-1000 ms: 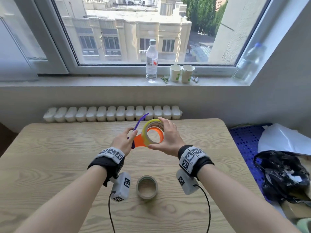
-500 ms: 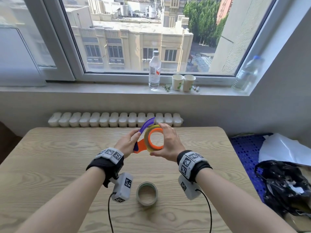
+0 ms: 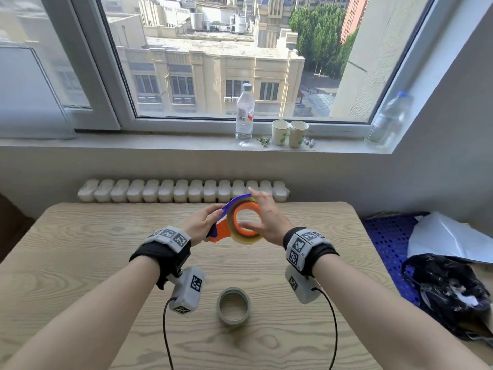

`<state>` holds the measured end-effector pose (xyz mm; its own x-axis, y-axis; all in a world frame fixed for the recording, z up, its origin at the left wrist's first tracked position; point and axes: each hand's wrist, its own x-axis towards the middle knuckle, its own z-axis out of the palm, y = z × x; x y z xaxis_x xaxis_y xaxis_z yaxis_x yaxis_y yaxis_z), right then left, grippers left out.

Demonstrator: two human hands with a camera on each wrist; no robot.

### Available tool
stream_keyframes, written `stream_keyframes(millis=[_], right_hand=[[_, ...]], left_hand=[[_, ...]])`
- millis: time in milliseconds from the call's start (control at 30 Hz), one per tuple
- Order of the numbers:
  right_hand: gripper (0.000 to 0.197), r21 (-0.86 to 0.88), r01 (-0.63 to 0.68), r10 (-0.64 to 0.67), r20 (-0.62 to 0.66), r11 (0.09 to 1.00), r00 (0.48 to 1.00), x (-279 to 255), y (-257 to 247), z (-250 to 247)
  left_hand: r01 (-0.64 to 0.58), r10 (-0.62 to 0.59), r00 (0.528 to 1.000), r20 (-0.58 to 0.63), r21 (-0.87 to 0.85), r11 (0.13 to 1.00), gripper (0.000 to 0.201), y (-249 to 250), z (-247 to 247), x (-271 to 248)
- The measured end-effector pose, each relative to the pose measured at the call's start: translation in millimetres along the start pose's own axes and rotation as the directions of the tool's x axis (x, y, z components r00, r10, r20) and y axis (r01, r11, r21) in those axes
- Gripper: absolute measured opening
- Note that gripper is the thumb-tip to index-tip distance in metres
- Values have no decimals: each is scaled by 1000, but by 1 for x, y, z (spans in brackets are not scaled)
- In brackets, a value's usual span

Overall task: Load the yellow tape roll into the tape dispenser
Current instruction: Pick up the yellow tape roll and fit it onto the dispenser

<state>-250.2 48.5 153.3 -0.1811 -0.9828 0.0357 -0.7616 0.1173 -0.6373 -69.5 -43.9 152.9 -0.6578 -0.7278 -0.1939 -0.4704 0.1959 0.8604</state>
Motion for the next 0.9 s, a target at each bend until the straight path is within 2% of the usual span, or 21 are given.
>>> stream_keyframes(millis=[67, 233, 333, 400, 533, 600, 733, 900], right_hand=[[68, -27, -8, 8, -6, 1000, 1000, 0, -2, -5], [47, -191, -39, 38, -10, 981, 999, -7, -2, -8], [30, -249, -50, 31, -79, 967, 996, -9, -3, -6], [26, -232, -69, 45, -109, 970, 993, -8, 0, -5], [24, -138, -122, 103, -139, 983, 985, -7, 5, -2], [23, -55, -152, 140, -175, 987, 975, -7, 5, 0], [20, 122, -205, 227, -204, 971, 952, -4, 2, 5], [16, 411, -254, 321, -101, 876, 942, -1, -13, 8]], left_hand=[[-32, 30, 999, 37, 70, 997, 31, 2, -2, -1], [-64, 45, 993, 105, 193, 979, 32, 1, -6, -5], [-34, 20, 991, 131, 101, 994, 34, 3, -7, -7], [44, -41, 996, 83, -28, 999, 41, 4, -10, -10], [211, -226, 974, 7, -392, 895, 55, -2, -21, -12], [232, -271, 963, -14, -469, 852, 56, -7, -25, -14], [245, -279, 960, -6, -462, 852, 55, -4, -21, -16], [266, -235, 964, 127, -395, 879, 49, 13, -10, -16]])
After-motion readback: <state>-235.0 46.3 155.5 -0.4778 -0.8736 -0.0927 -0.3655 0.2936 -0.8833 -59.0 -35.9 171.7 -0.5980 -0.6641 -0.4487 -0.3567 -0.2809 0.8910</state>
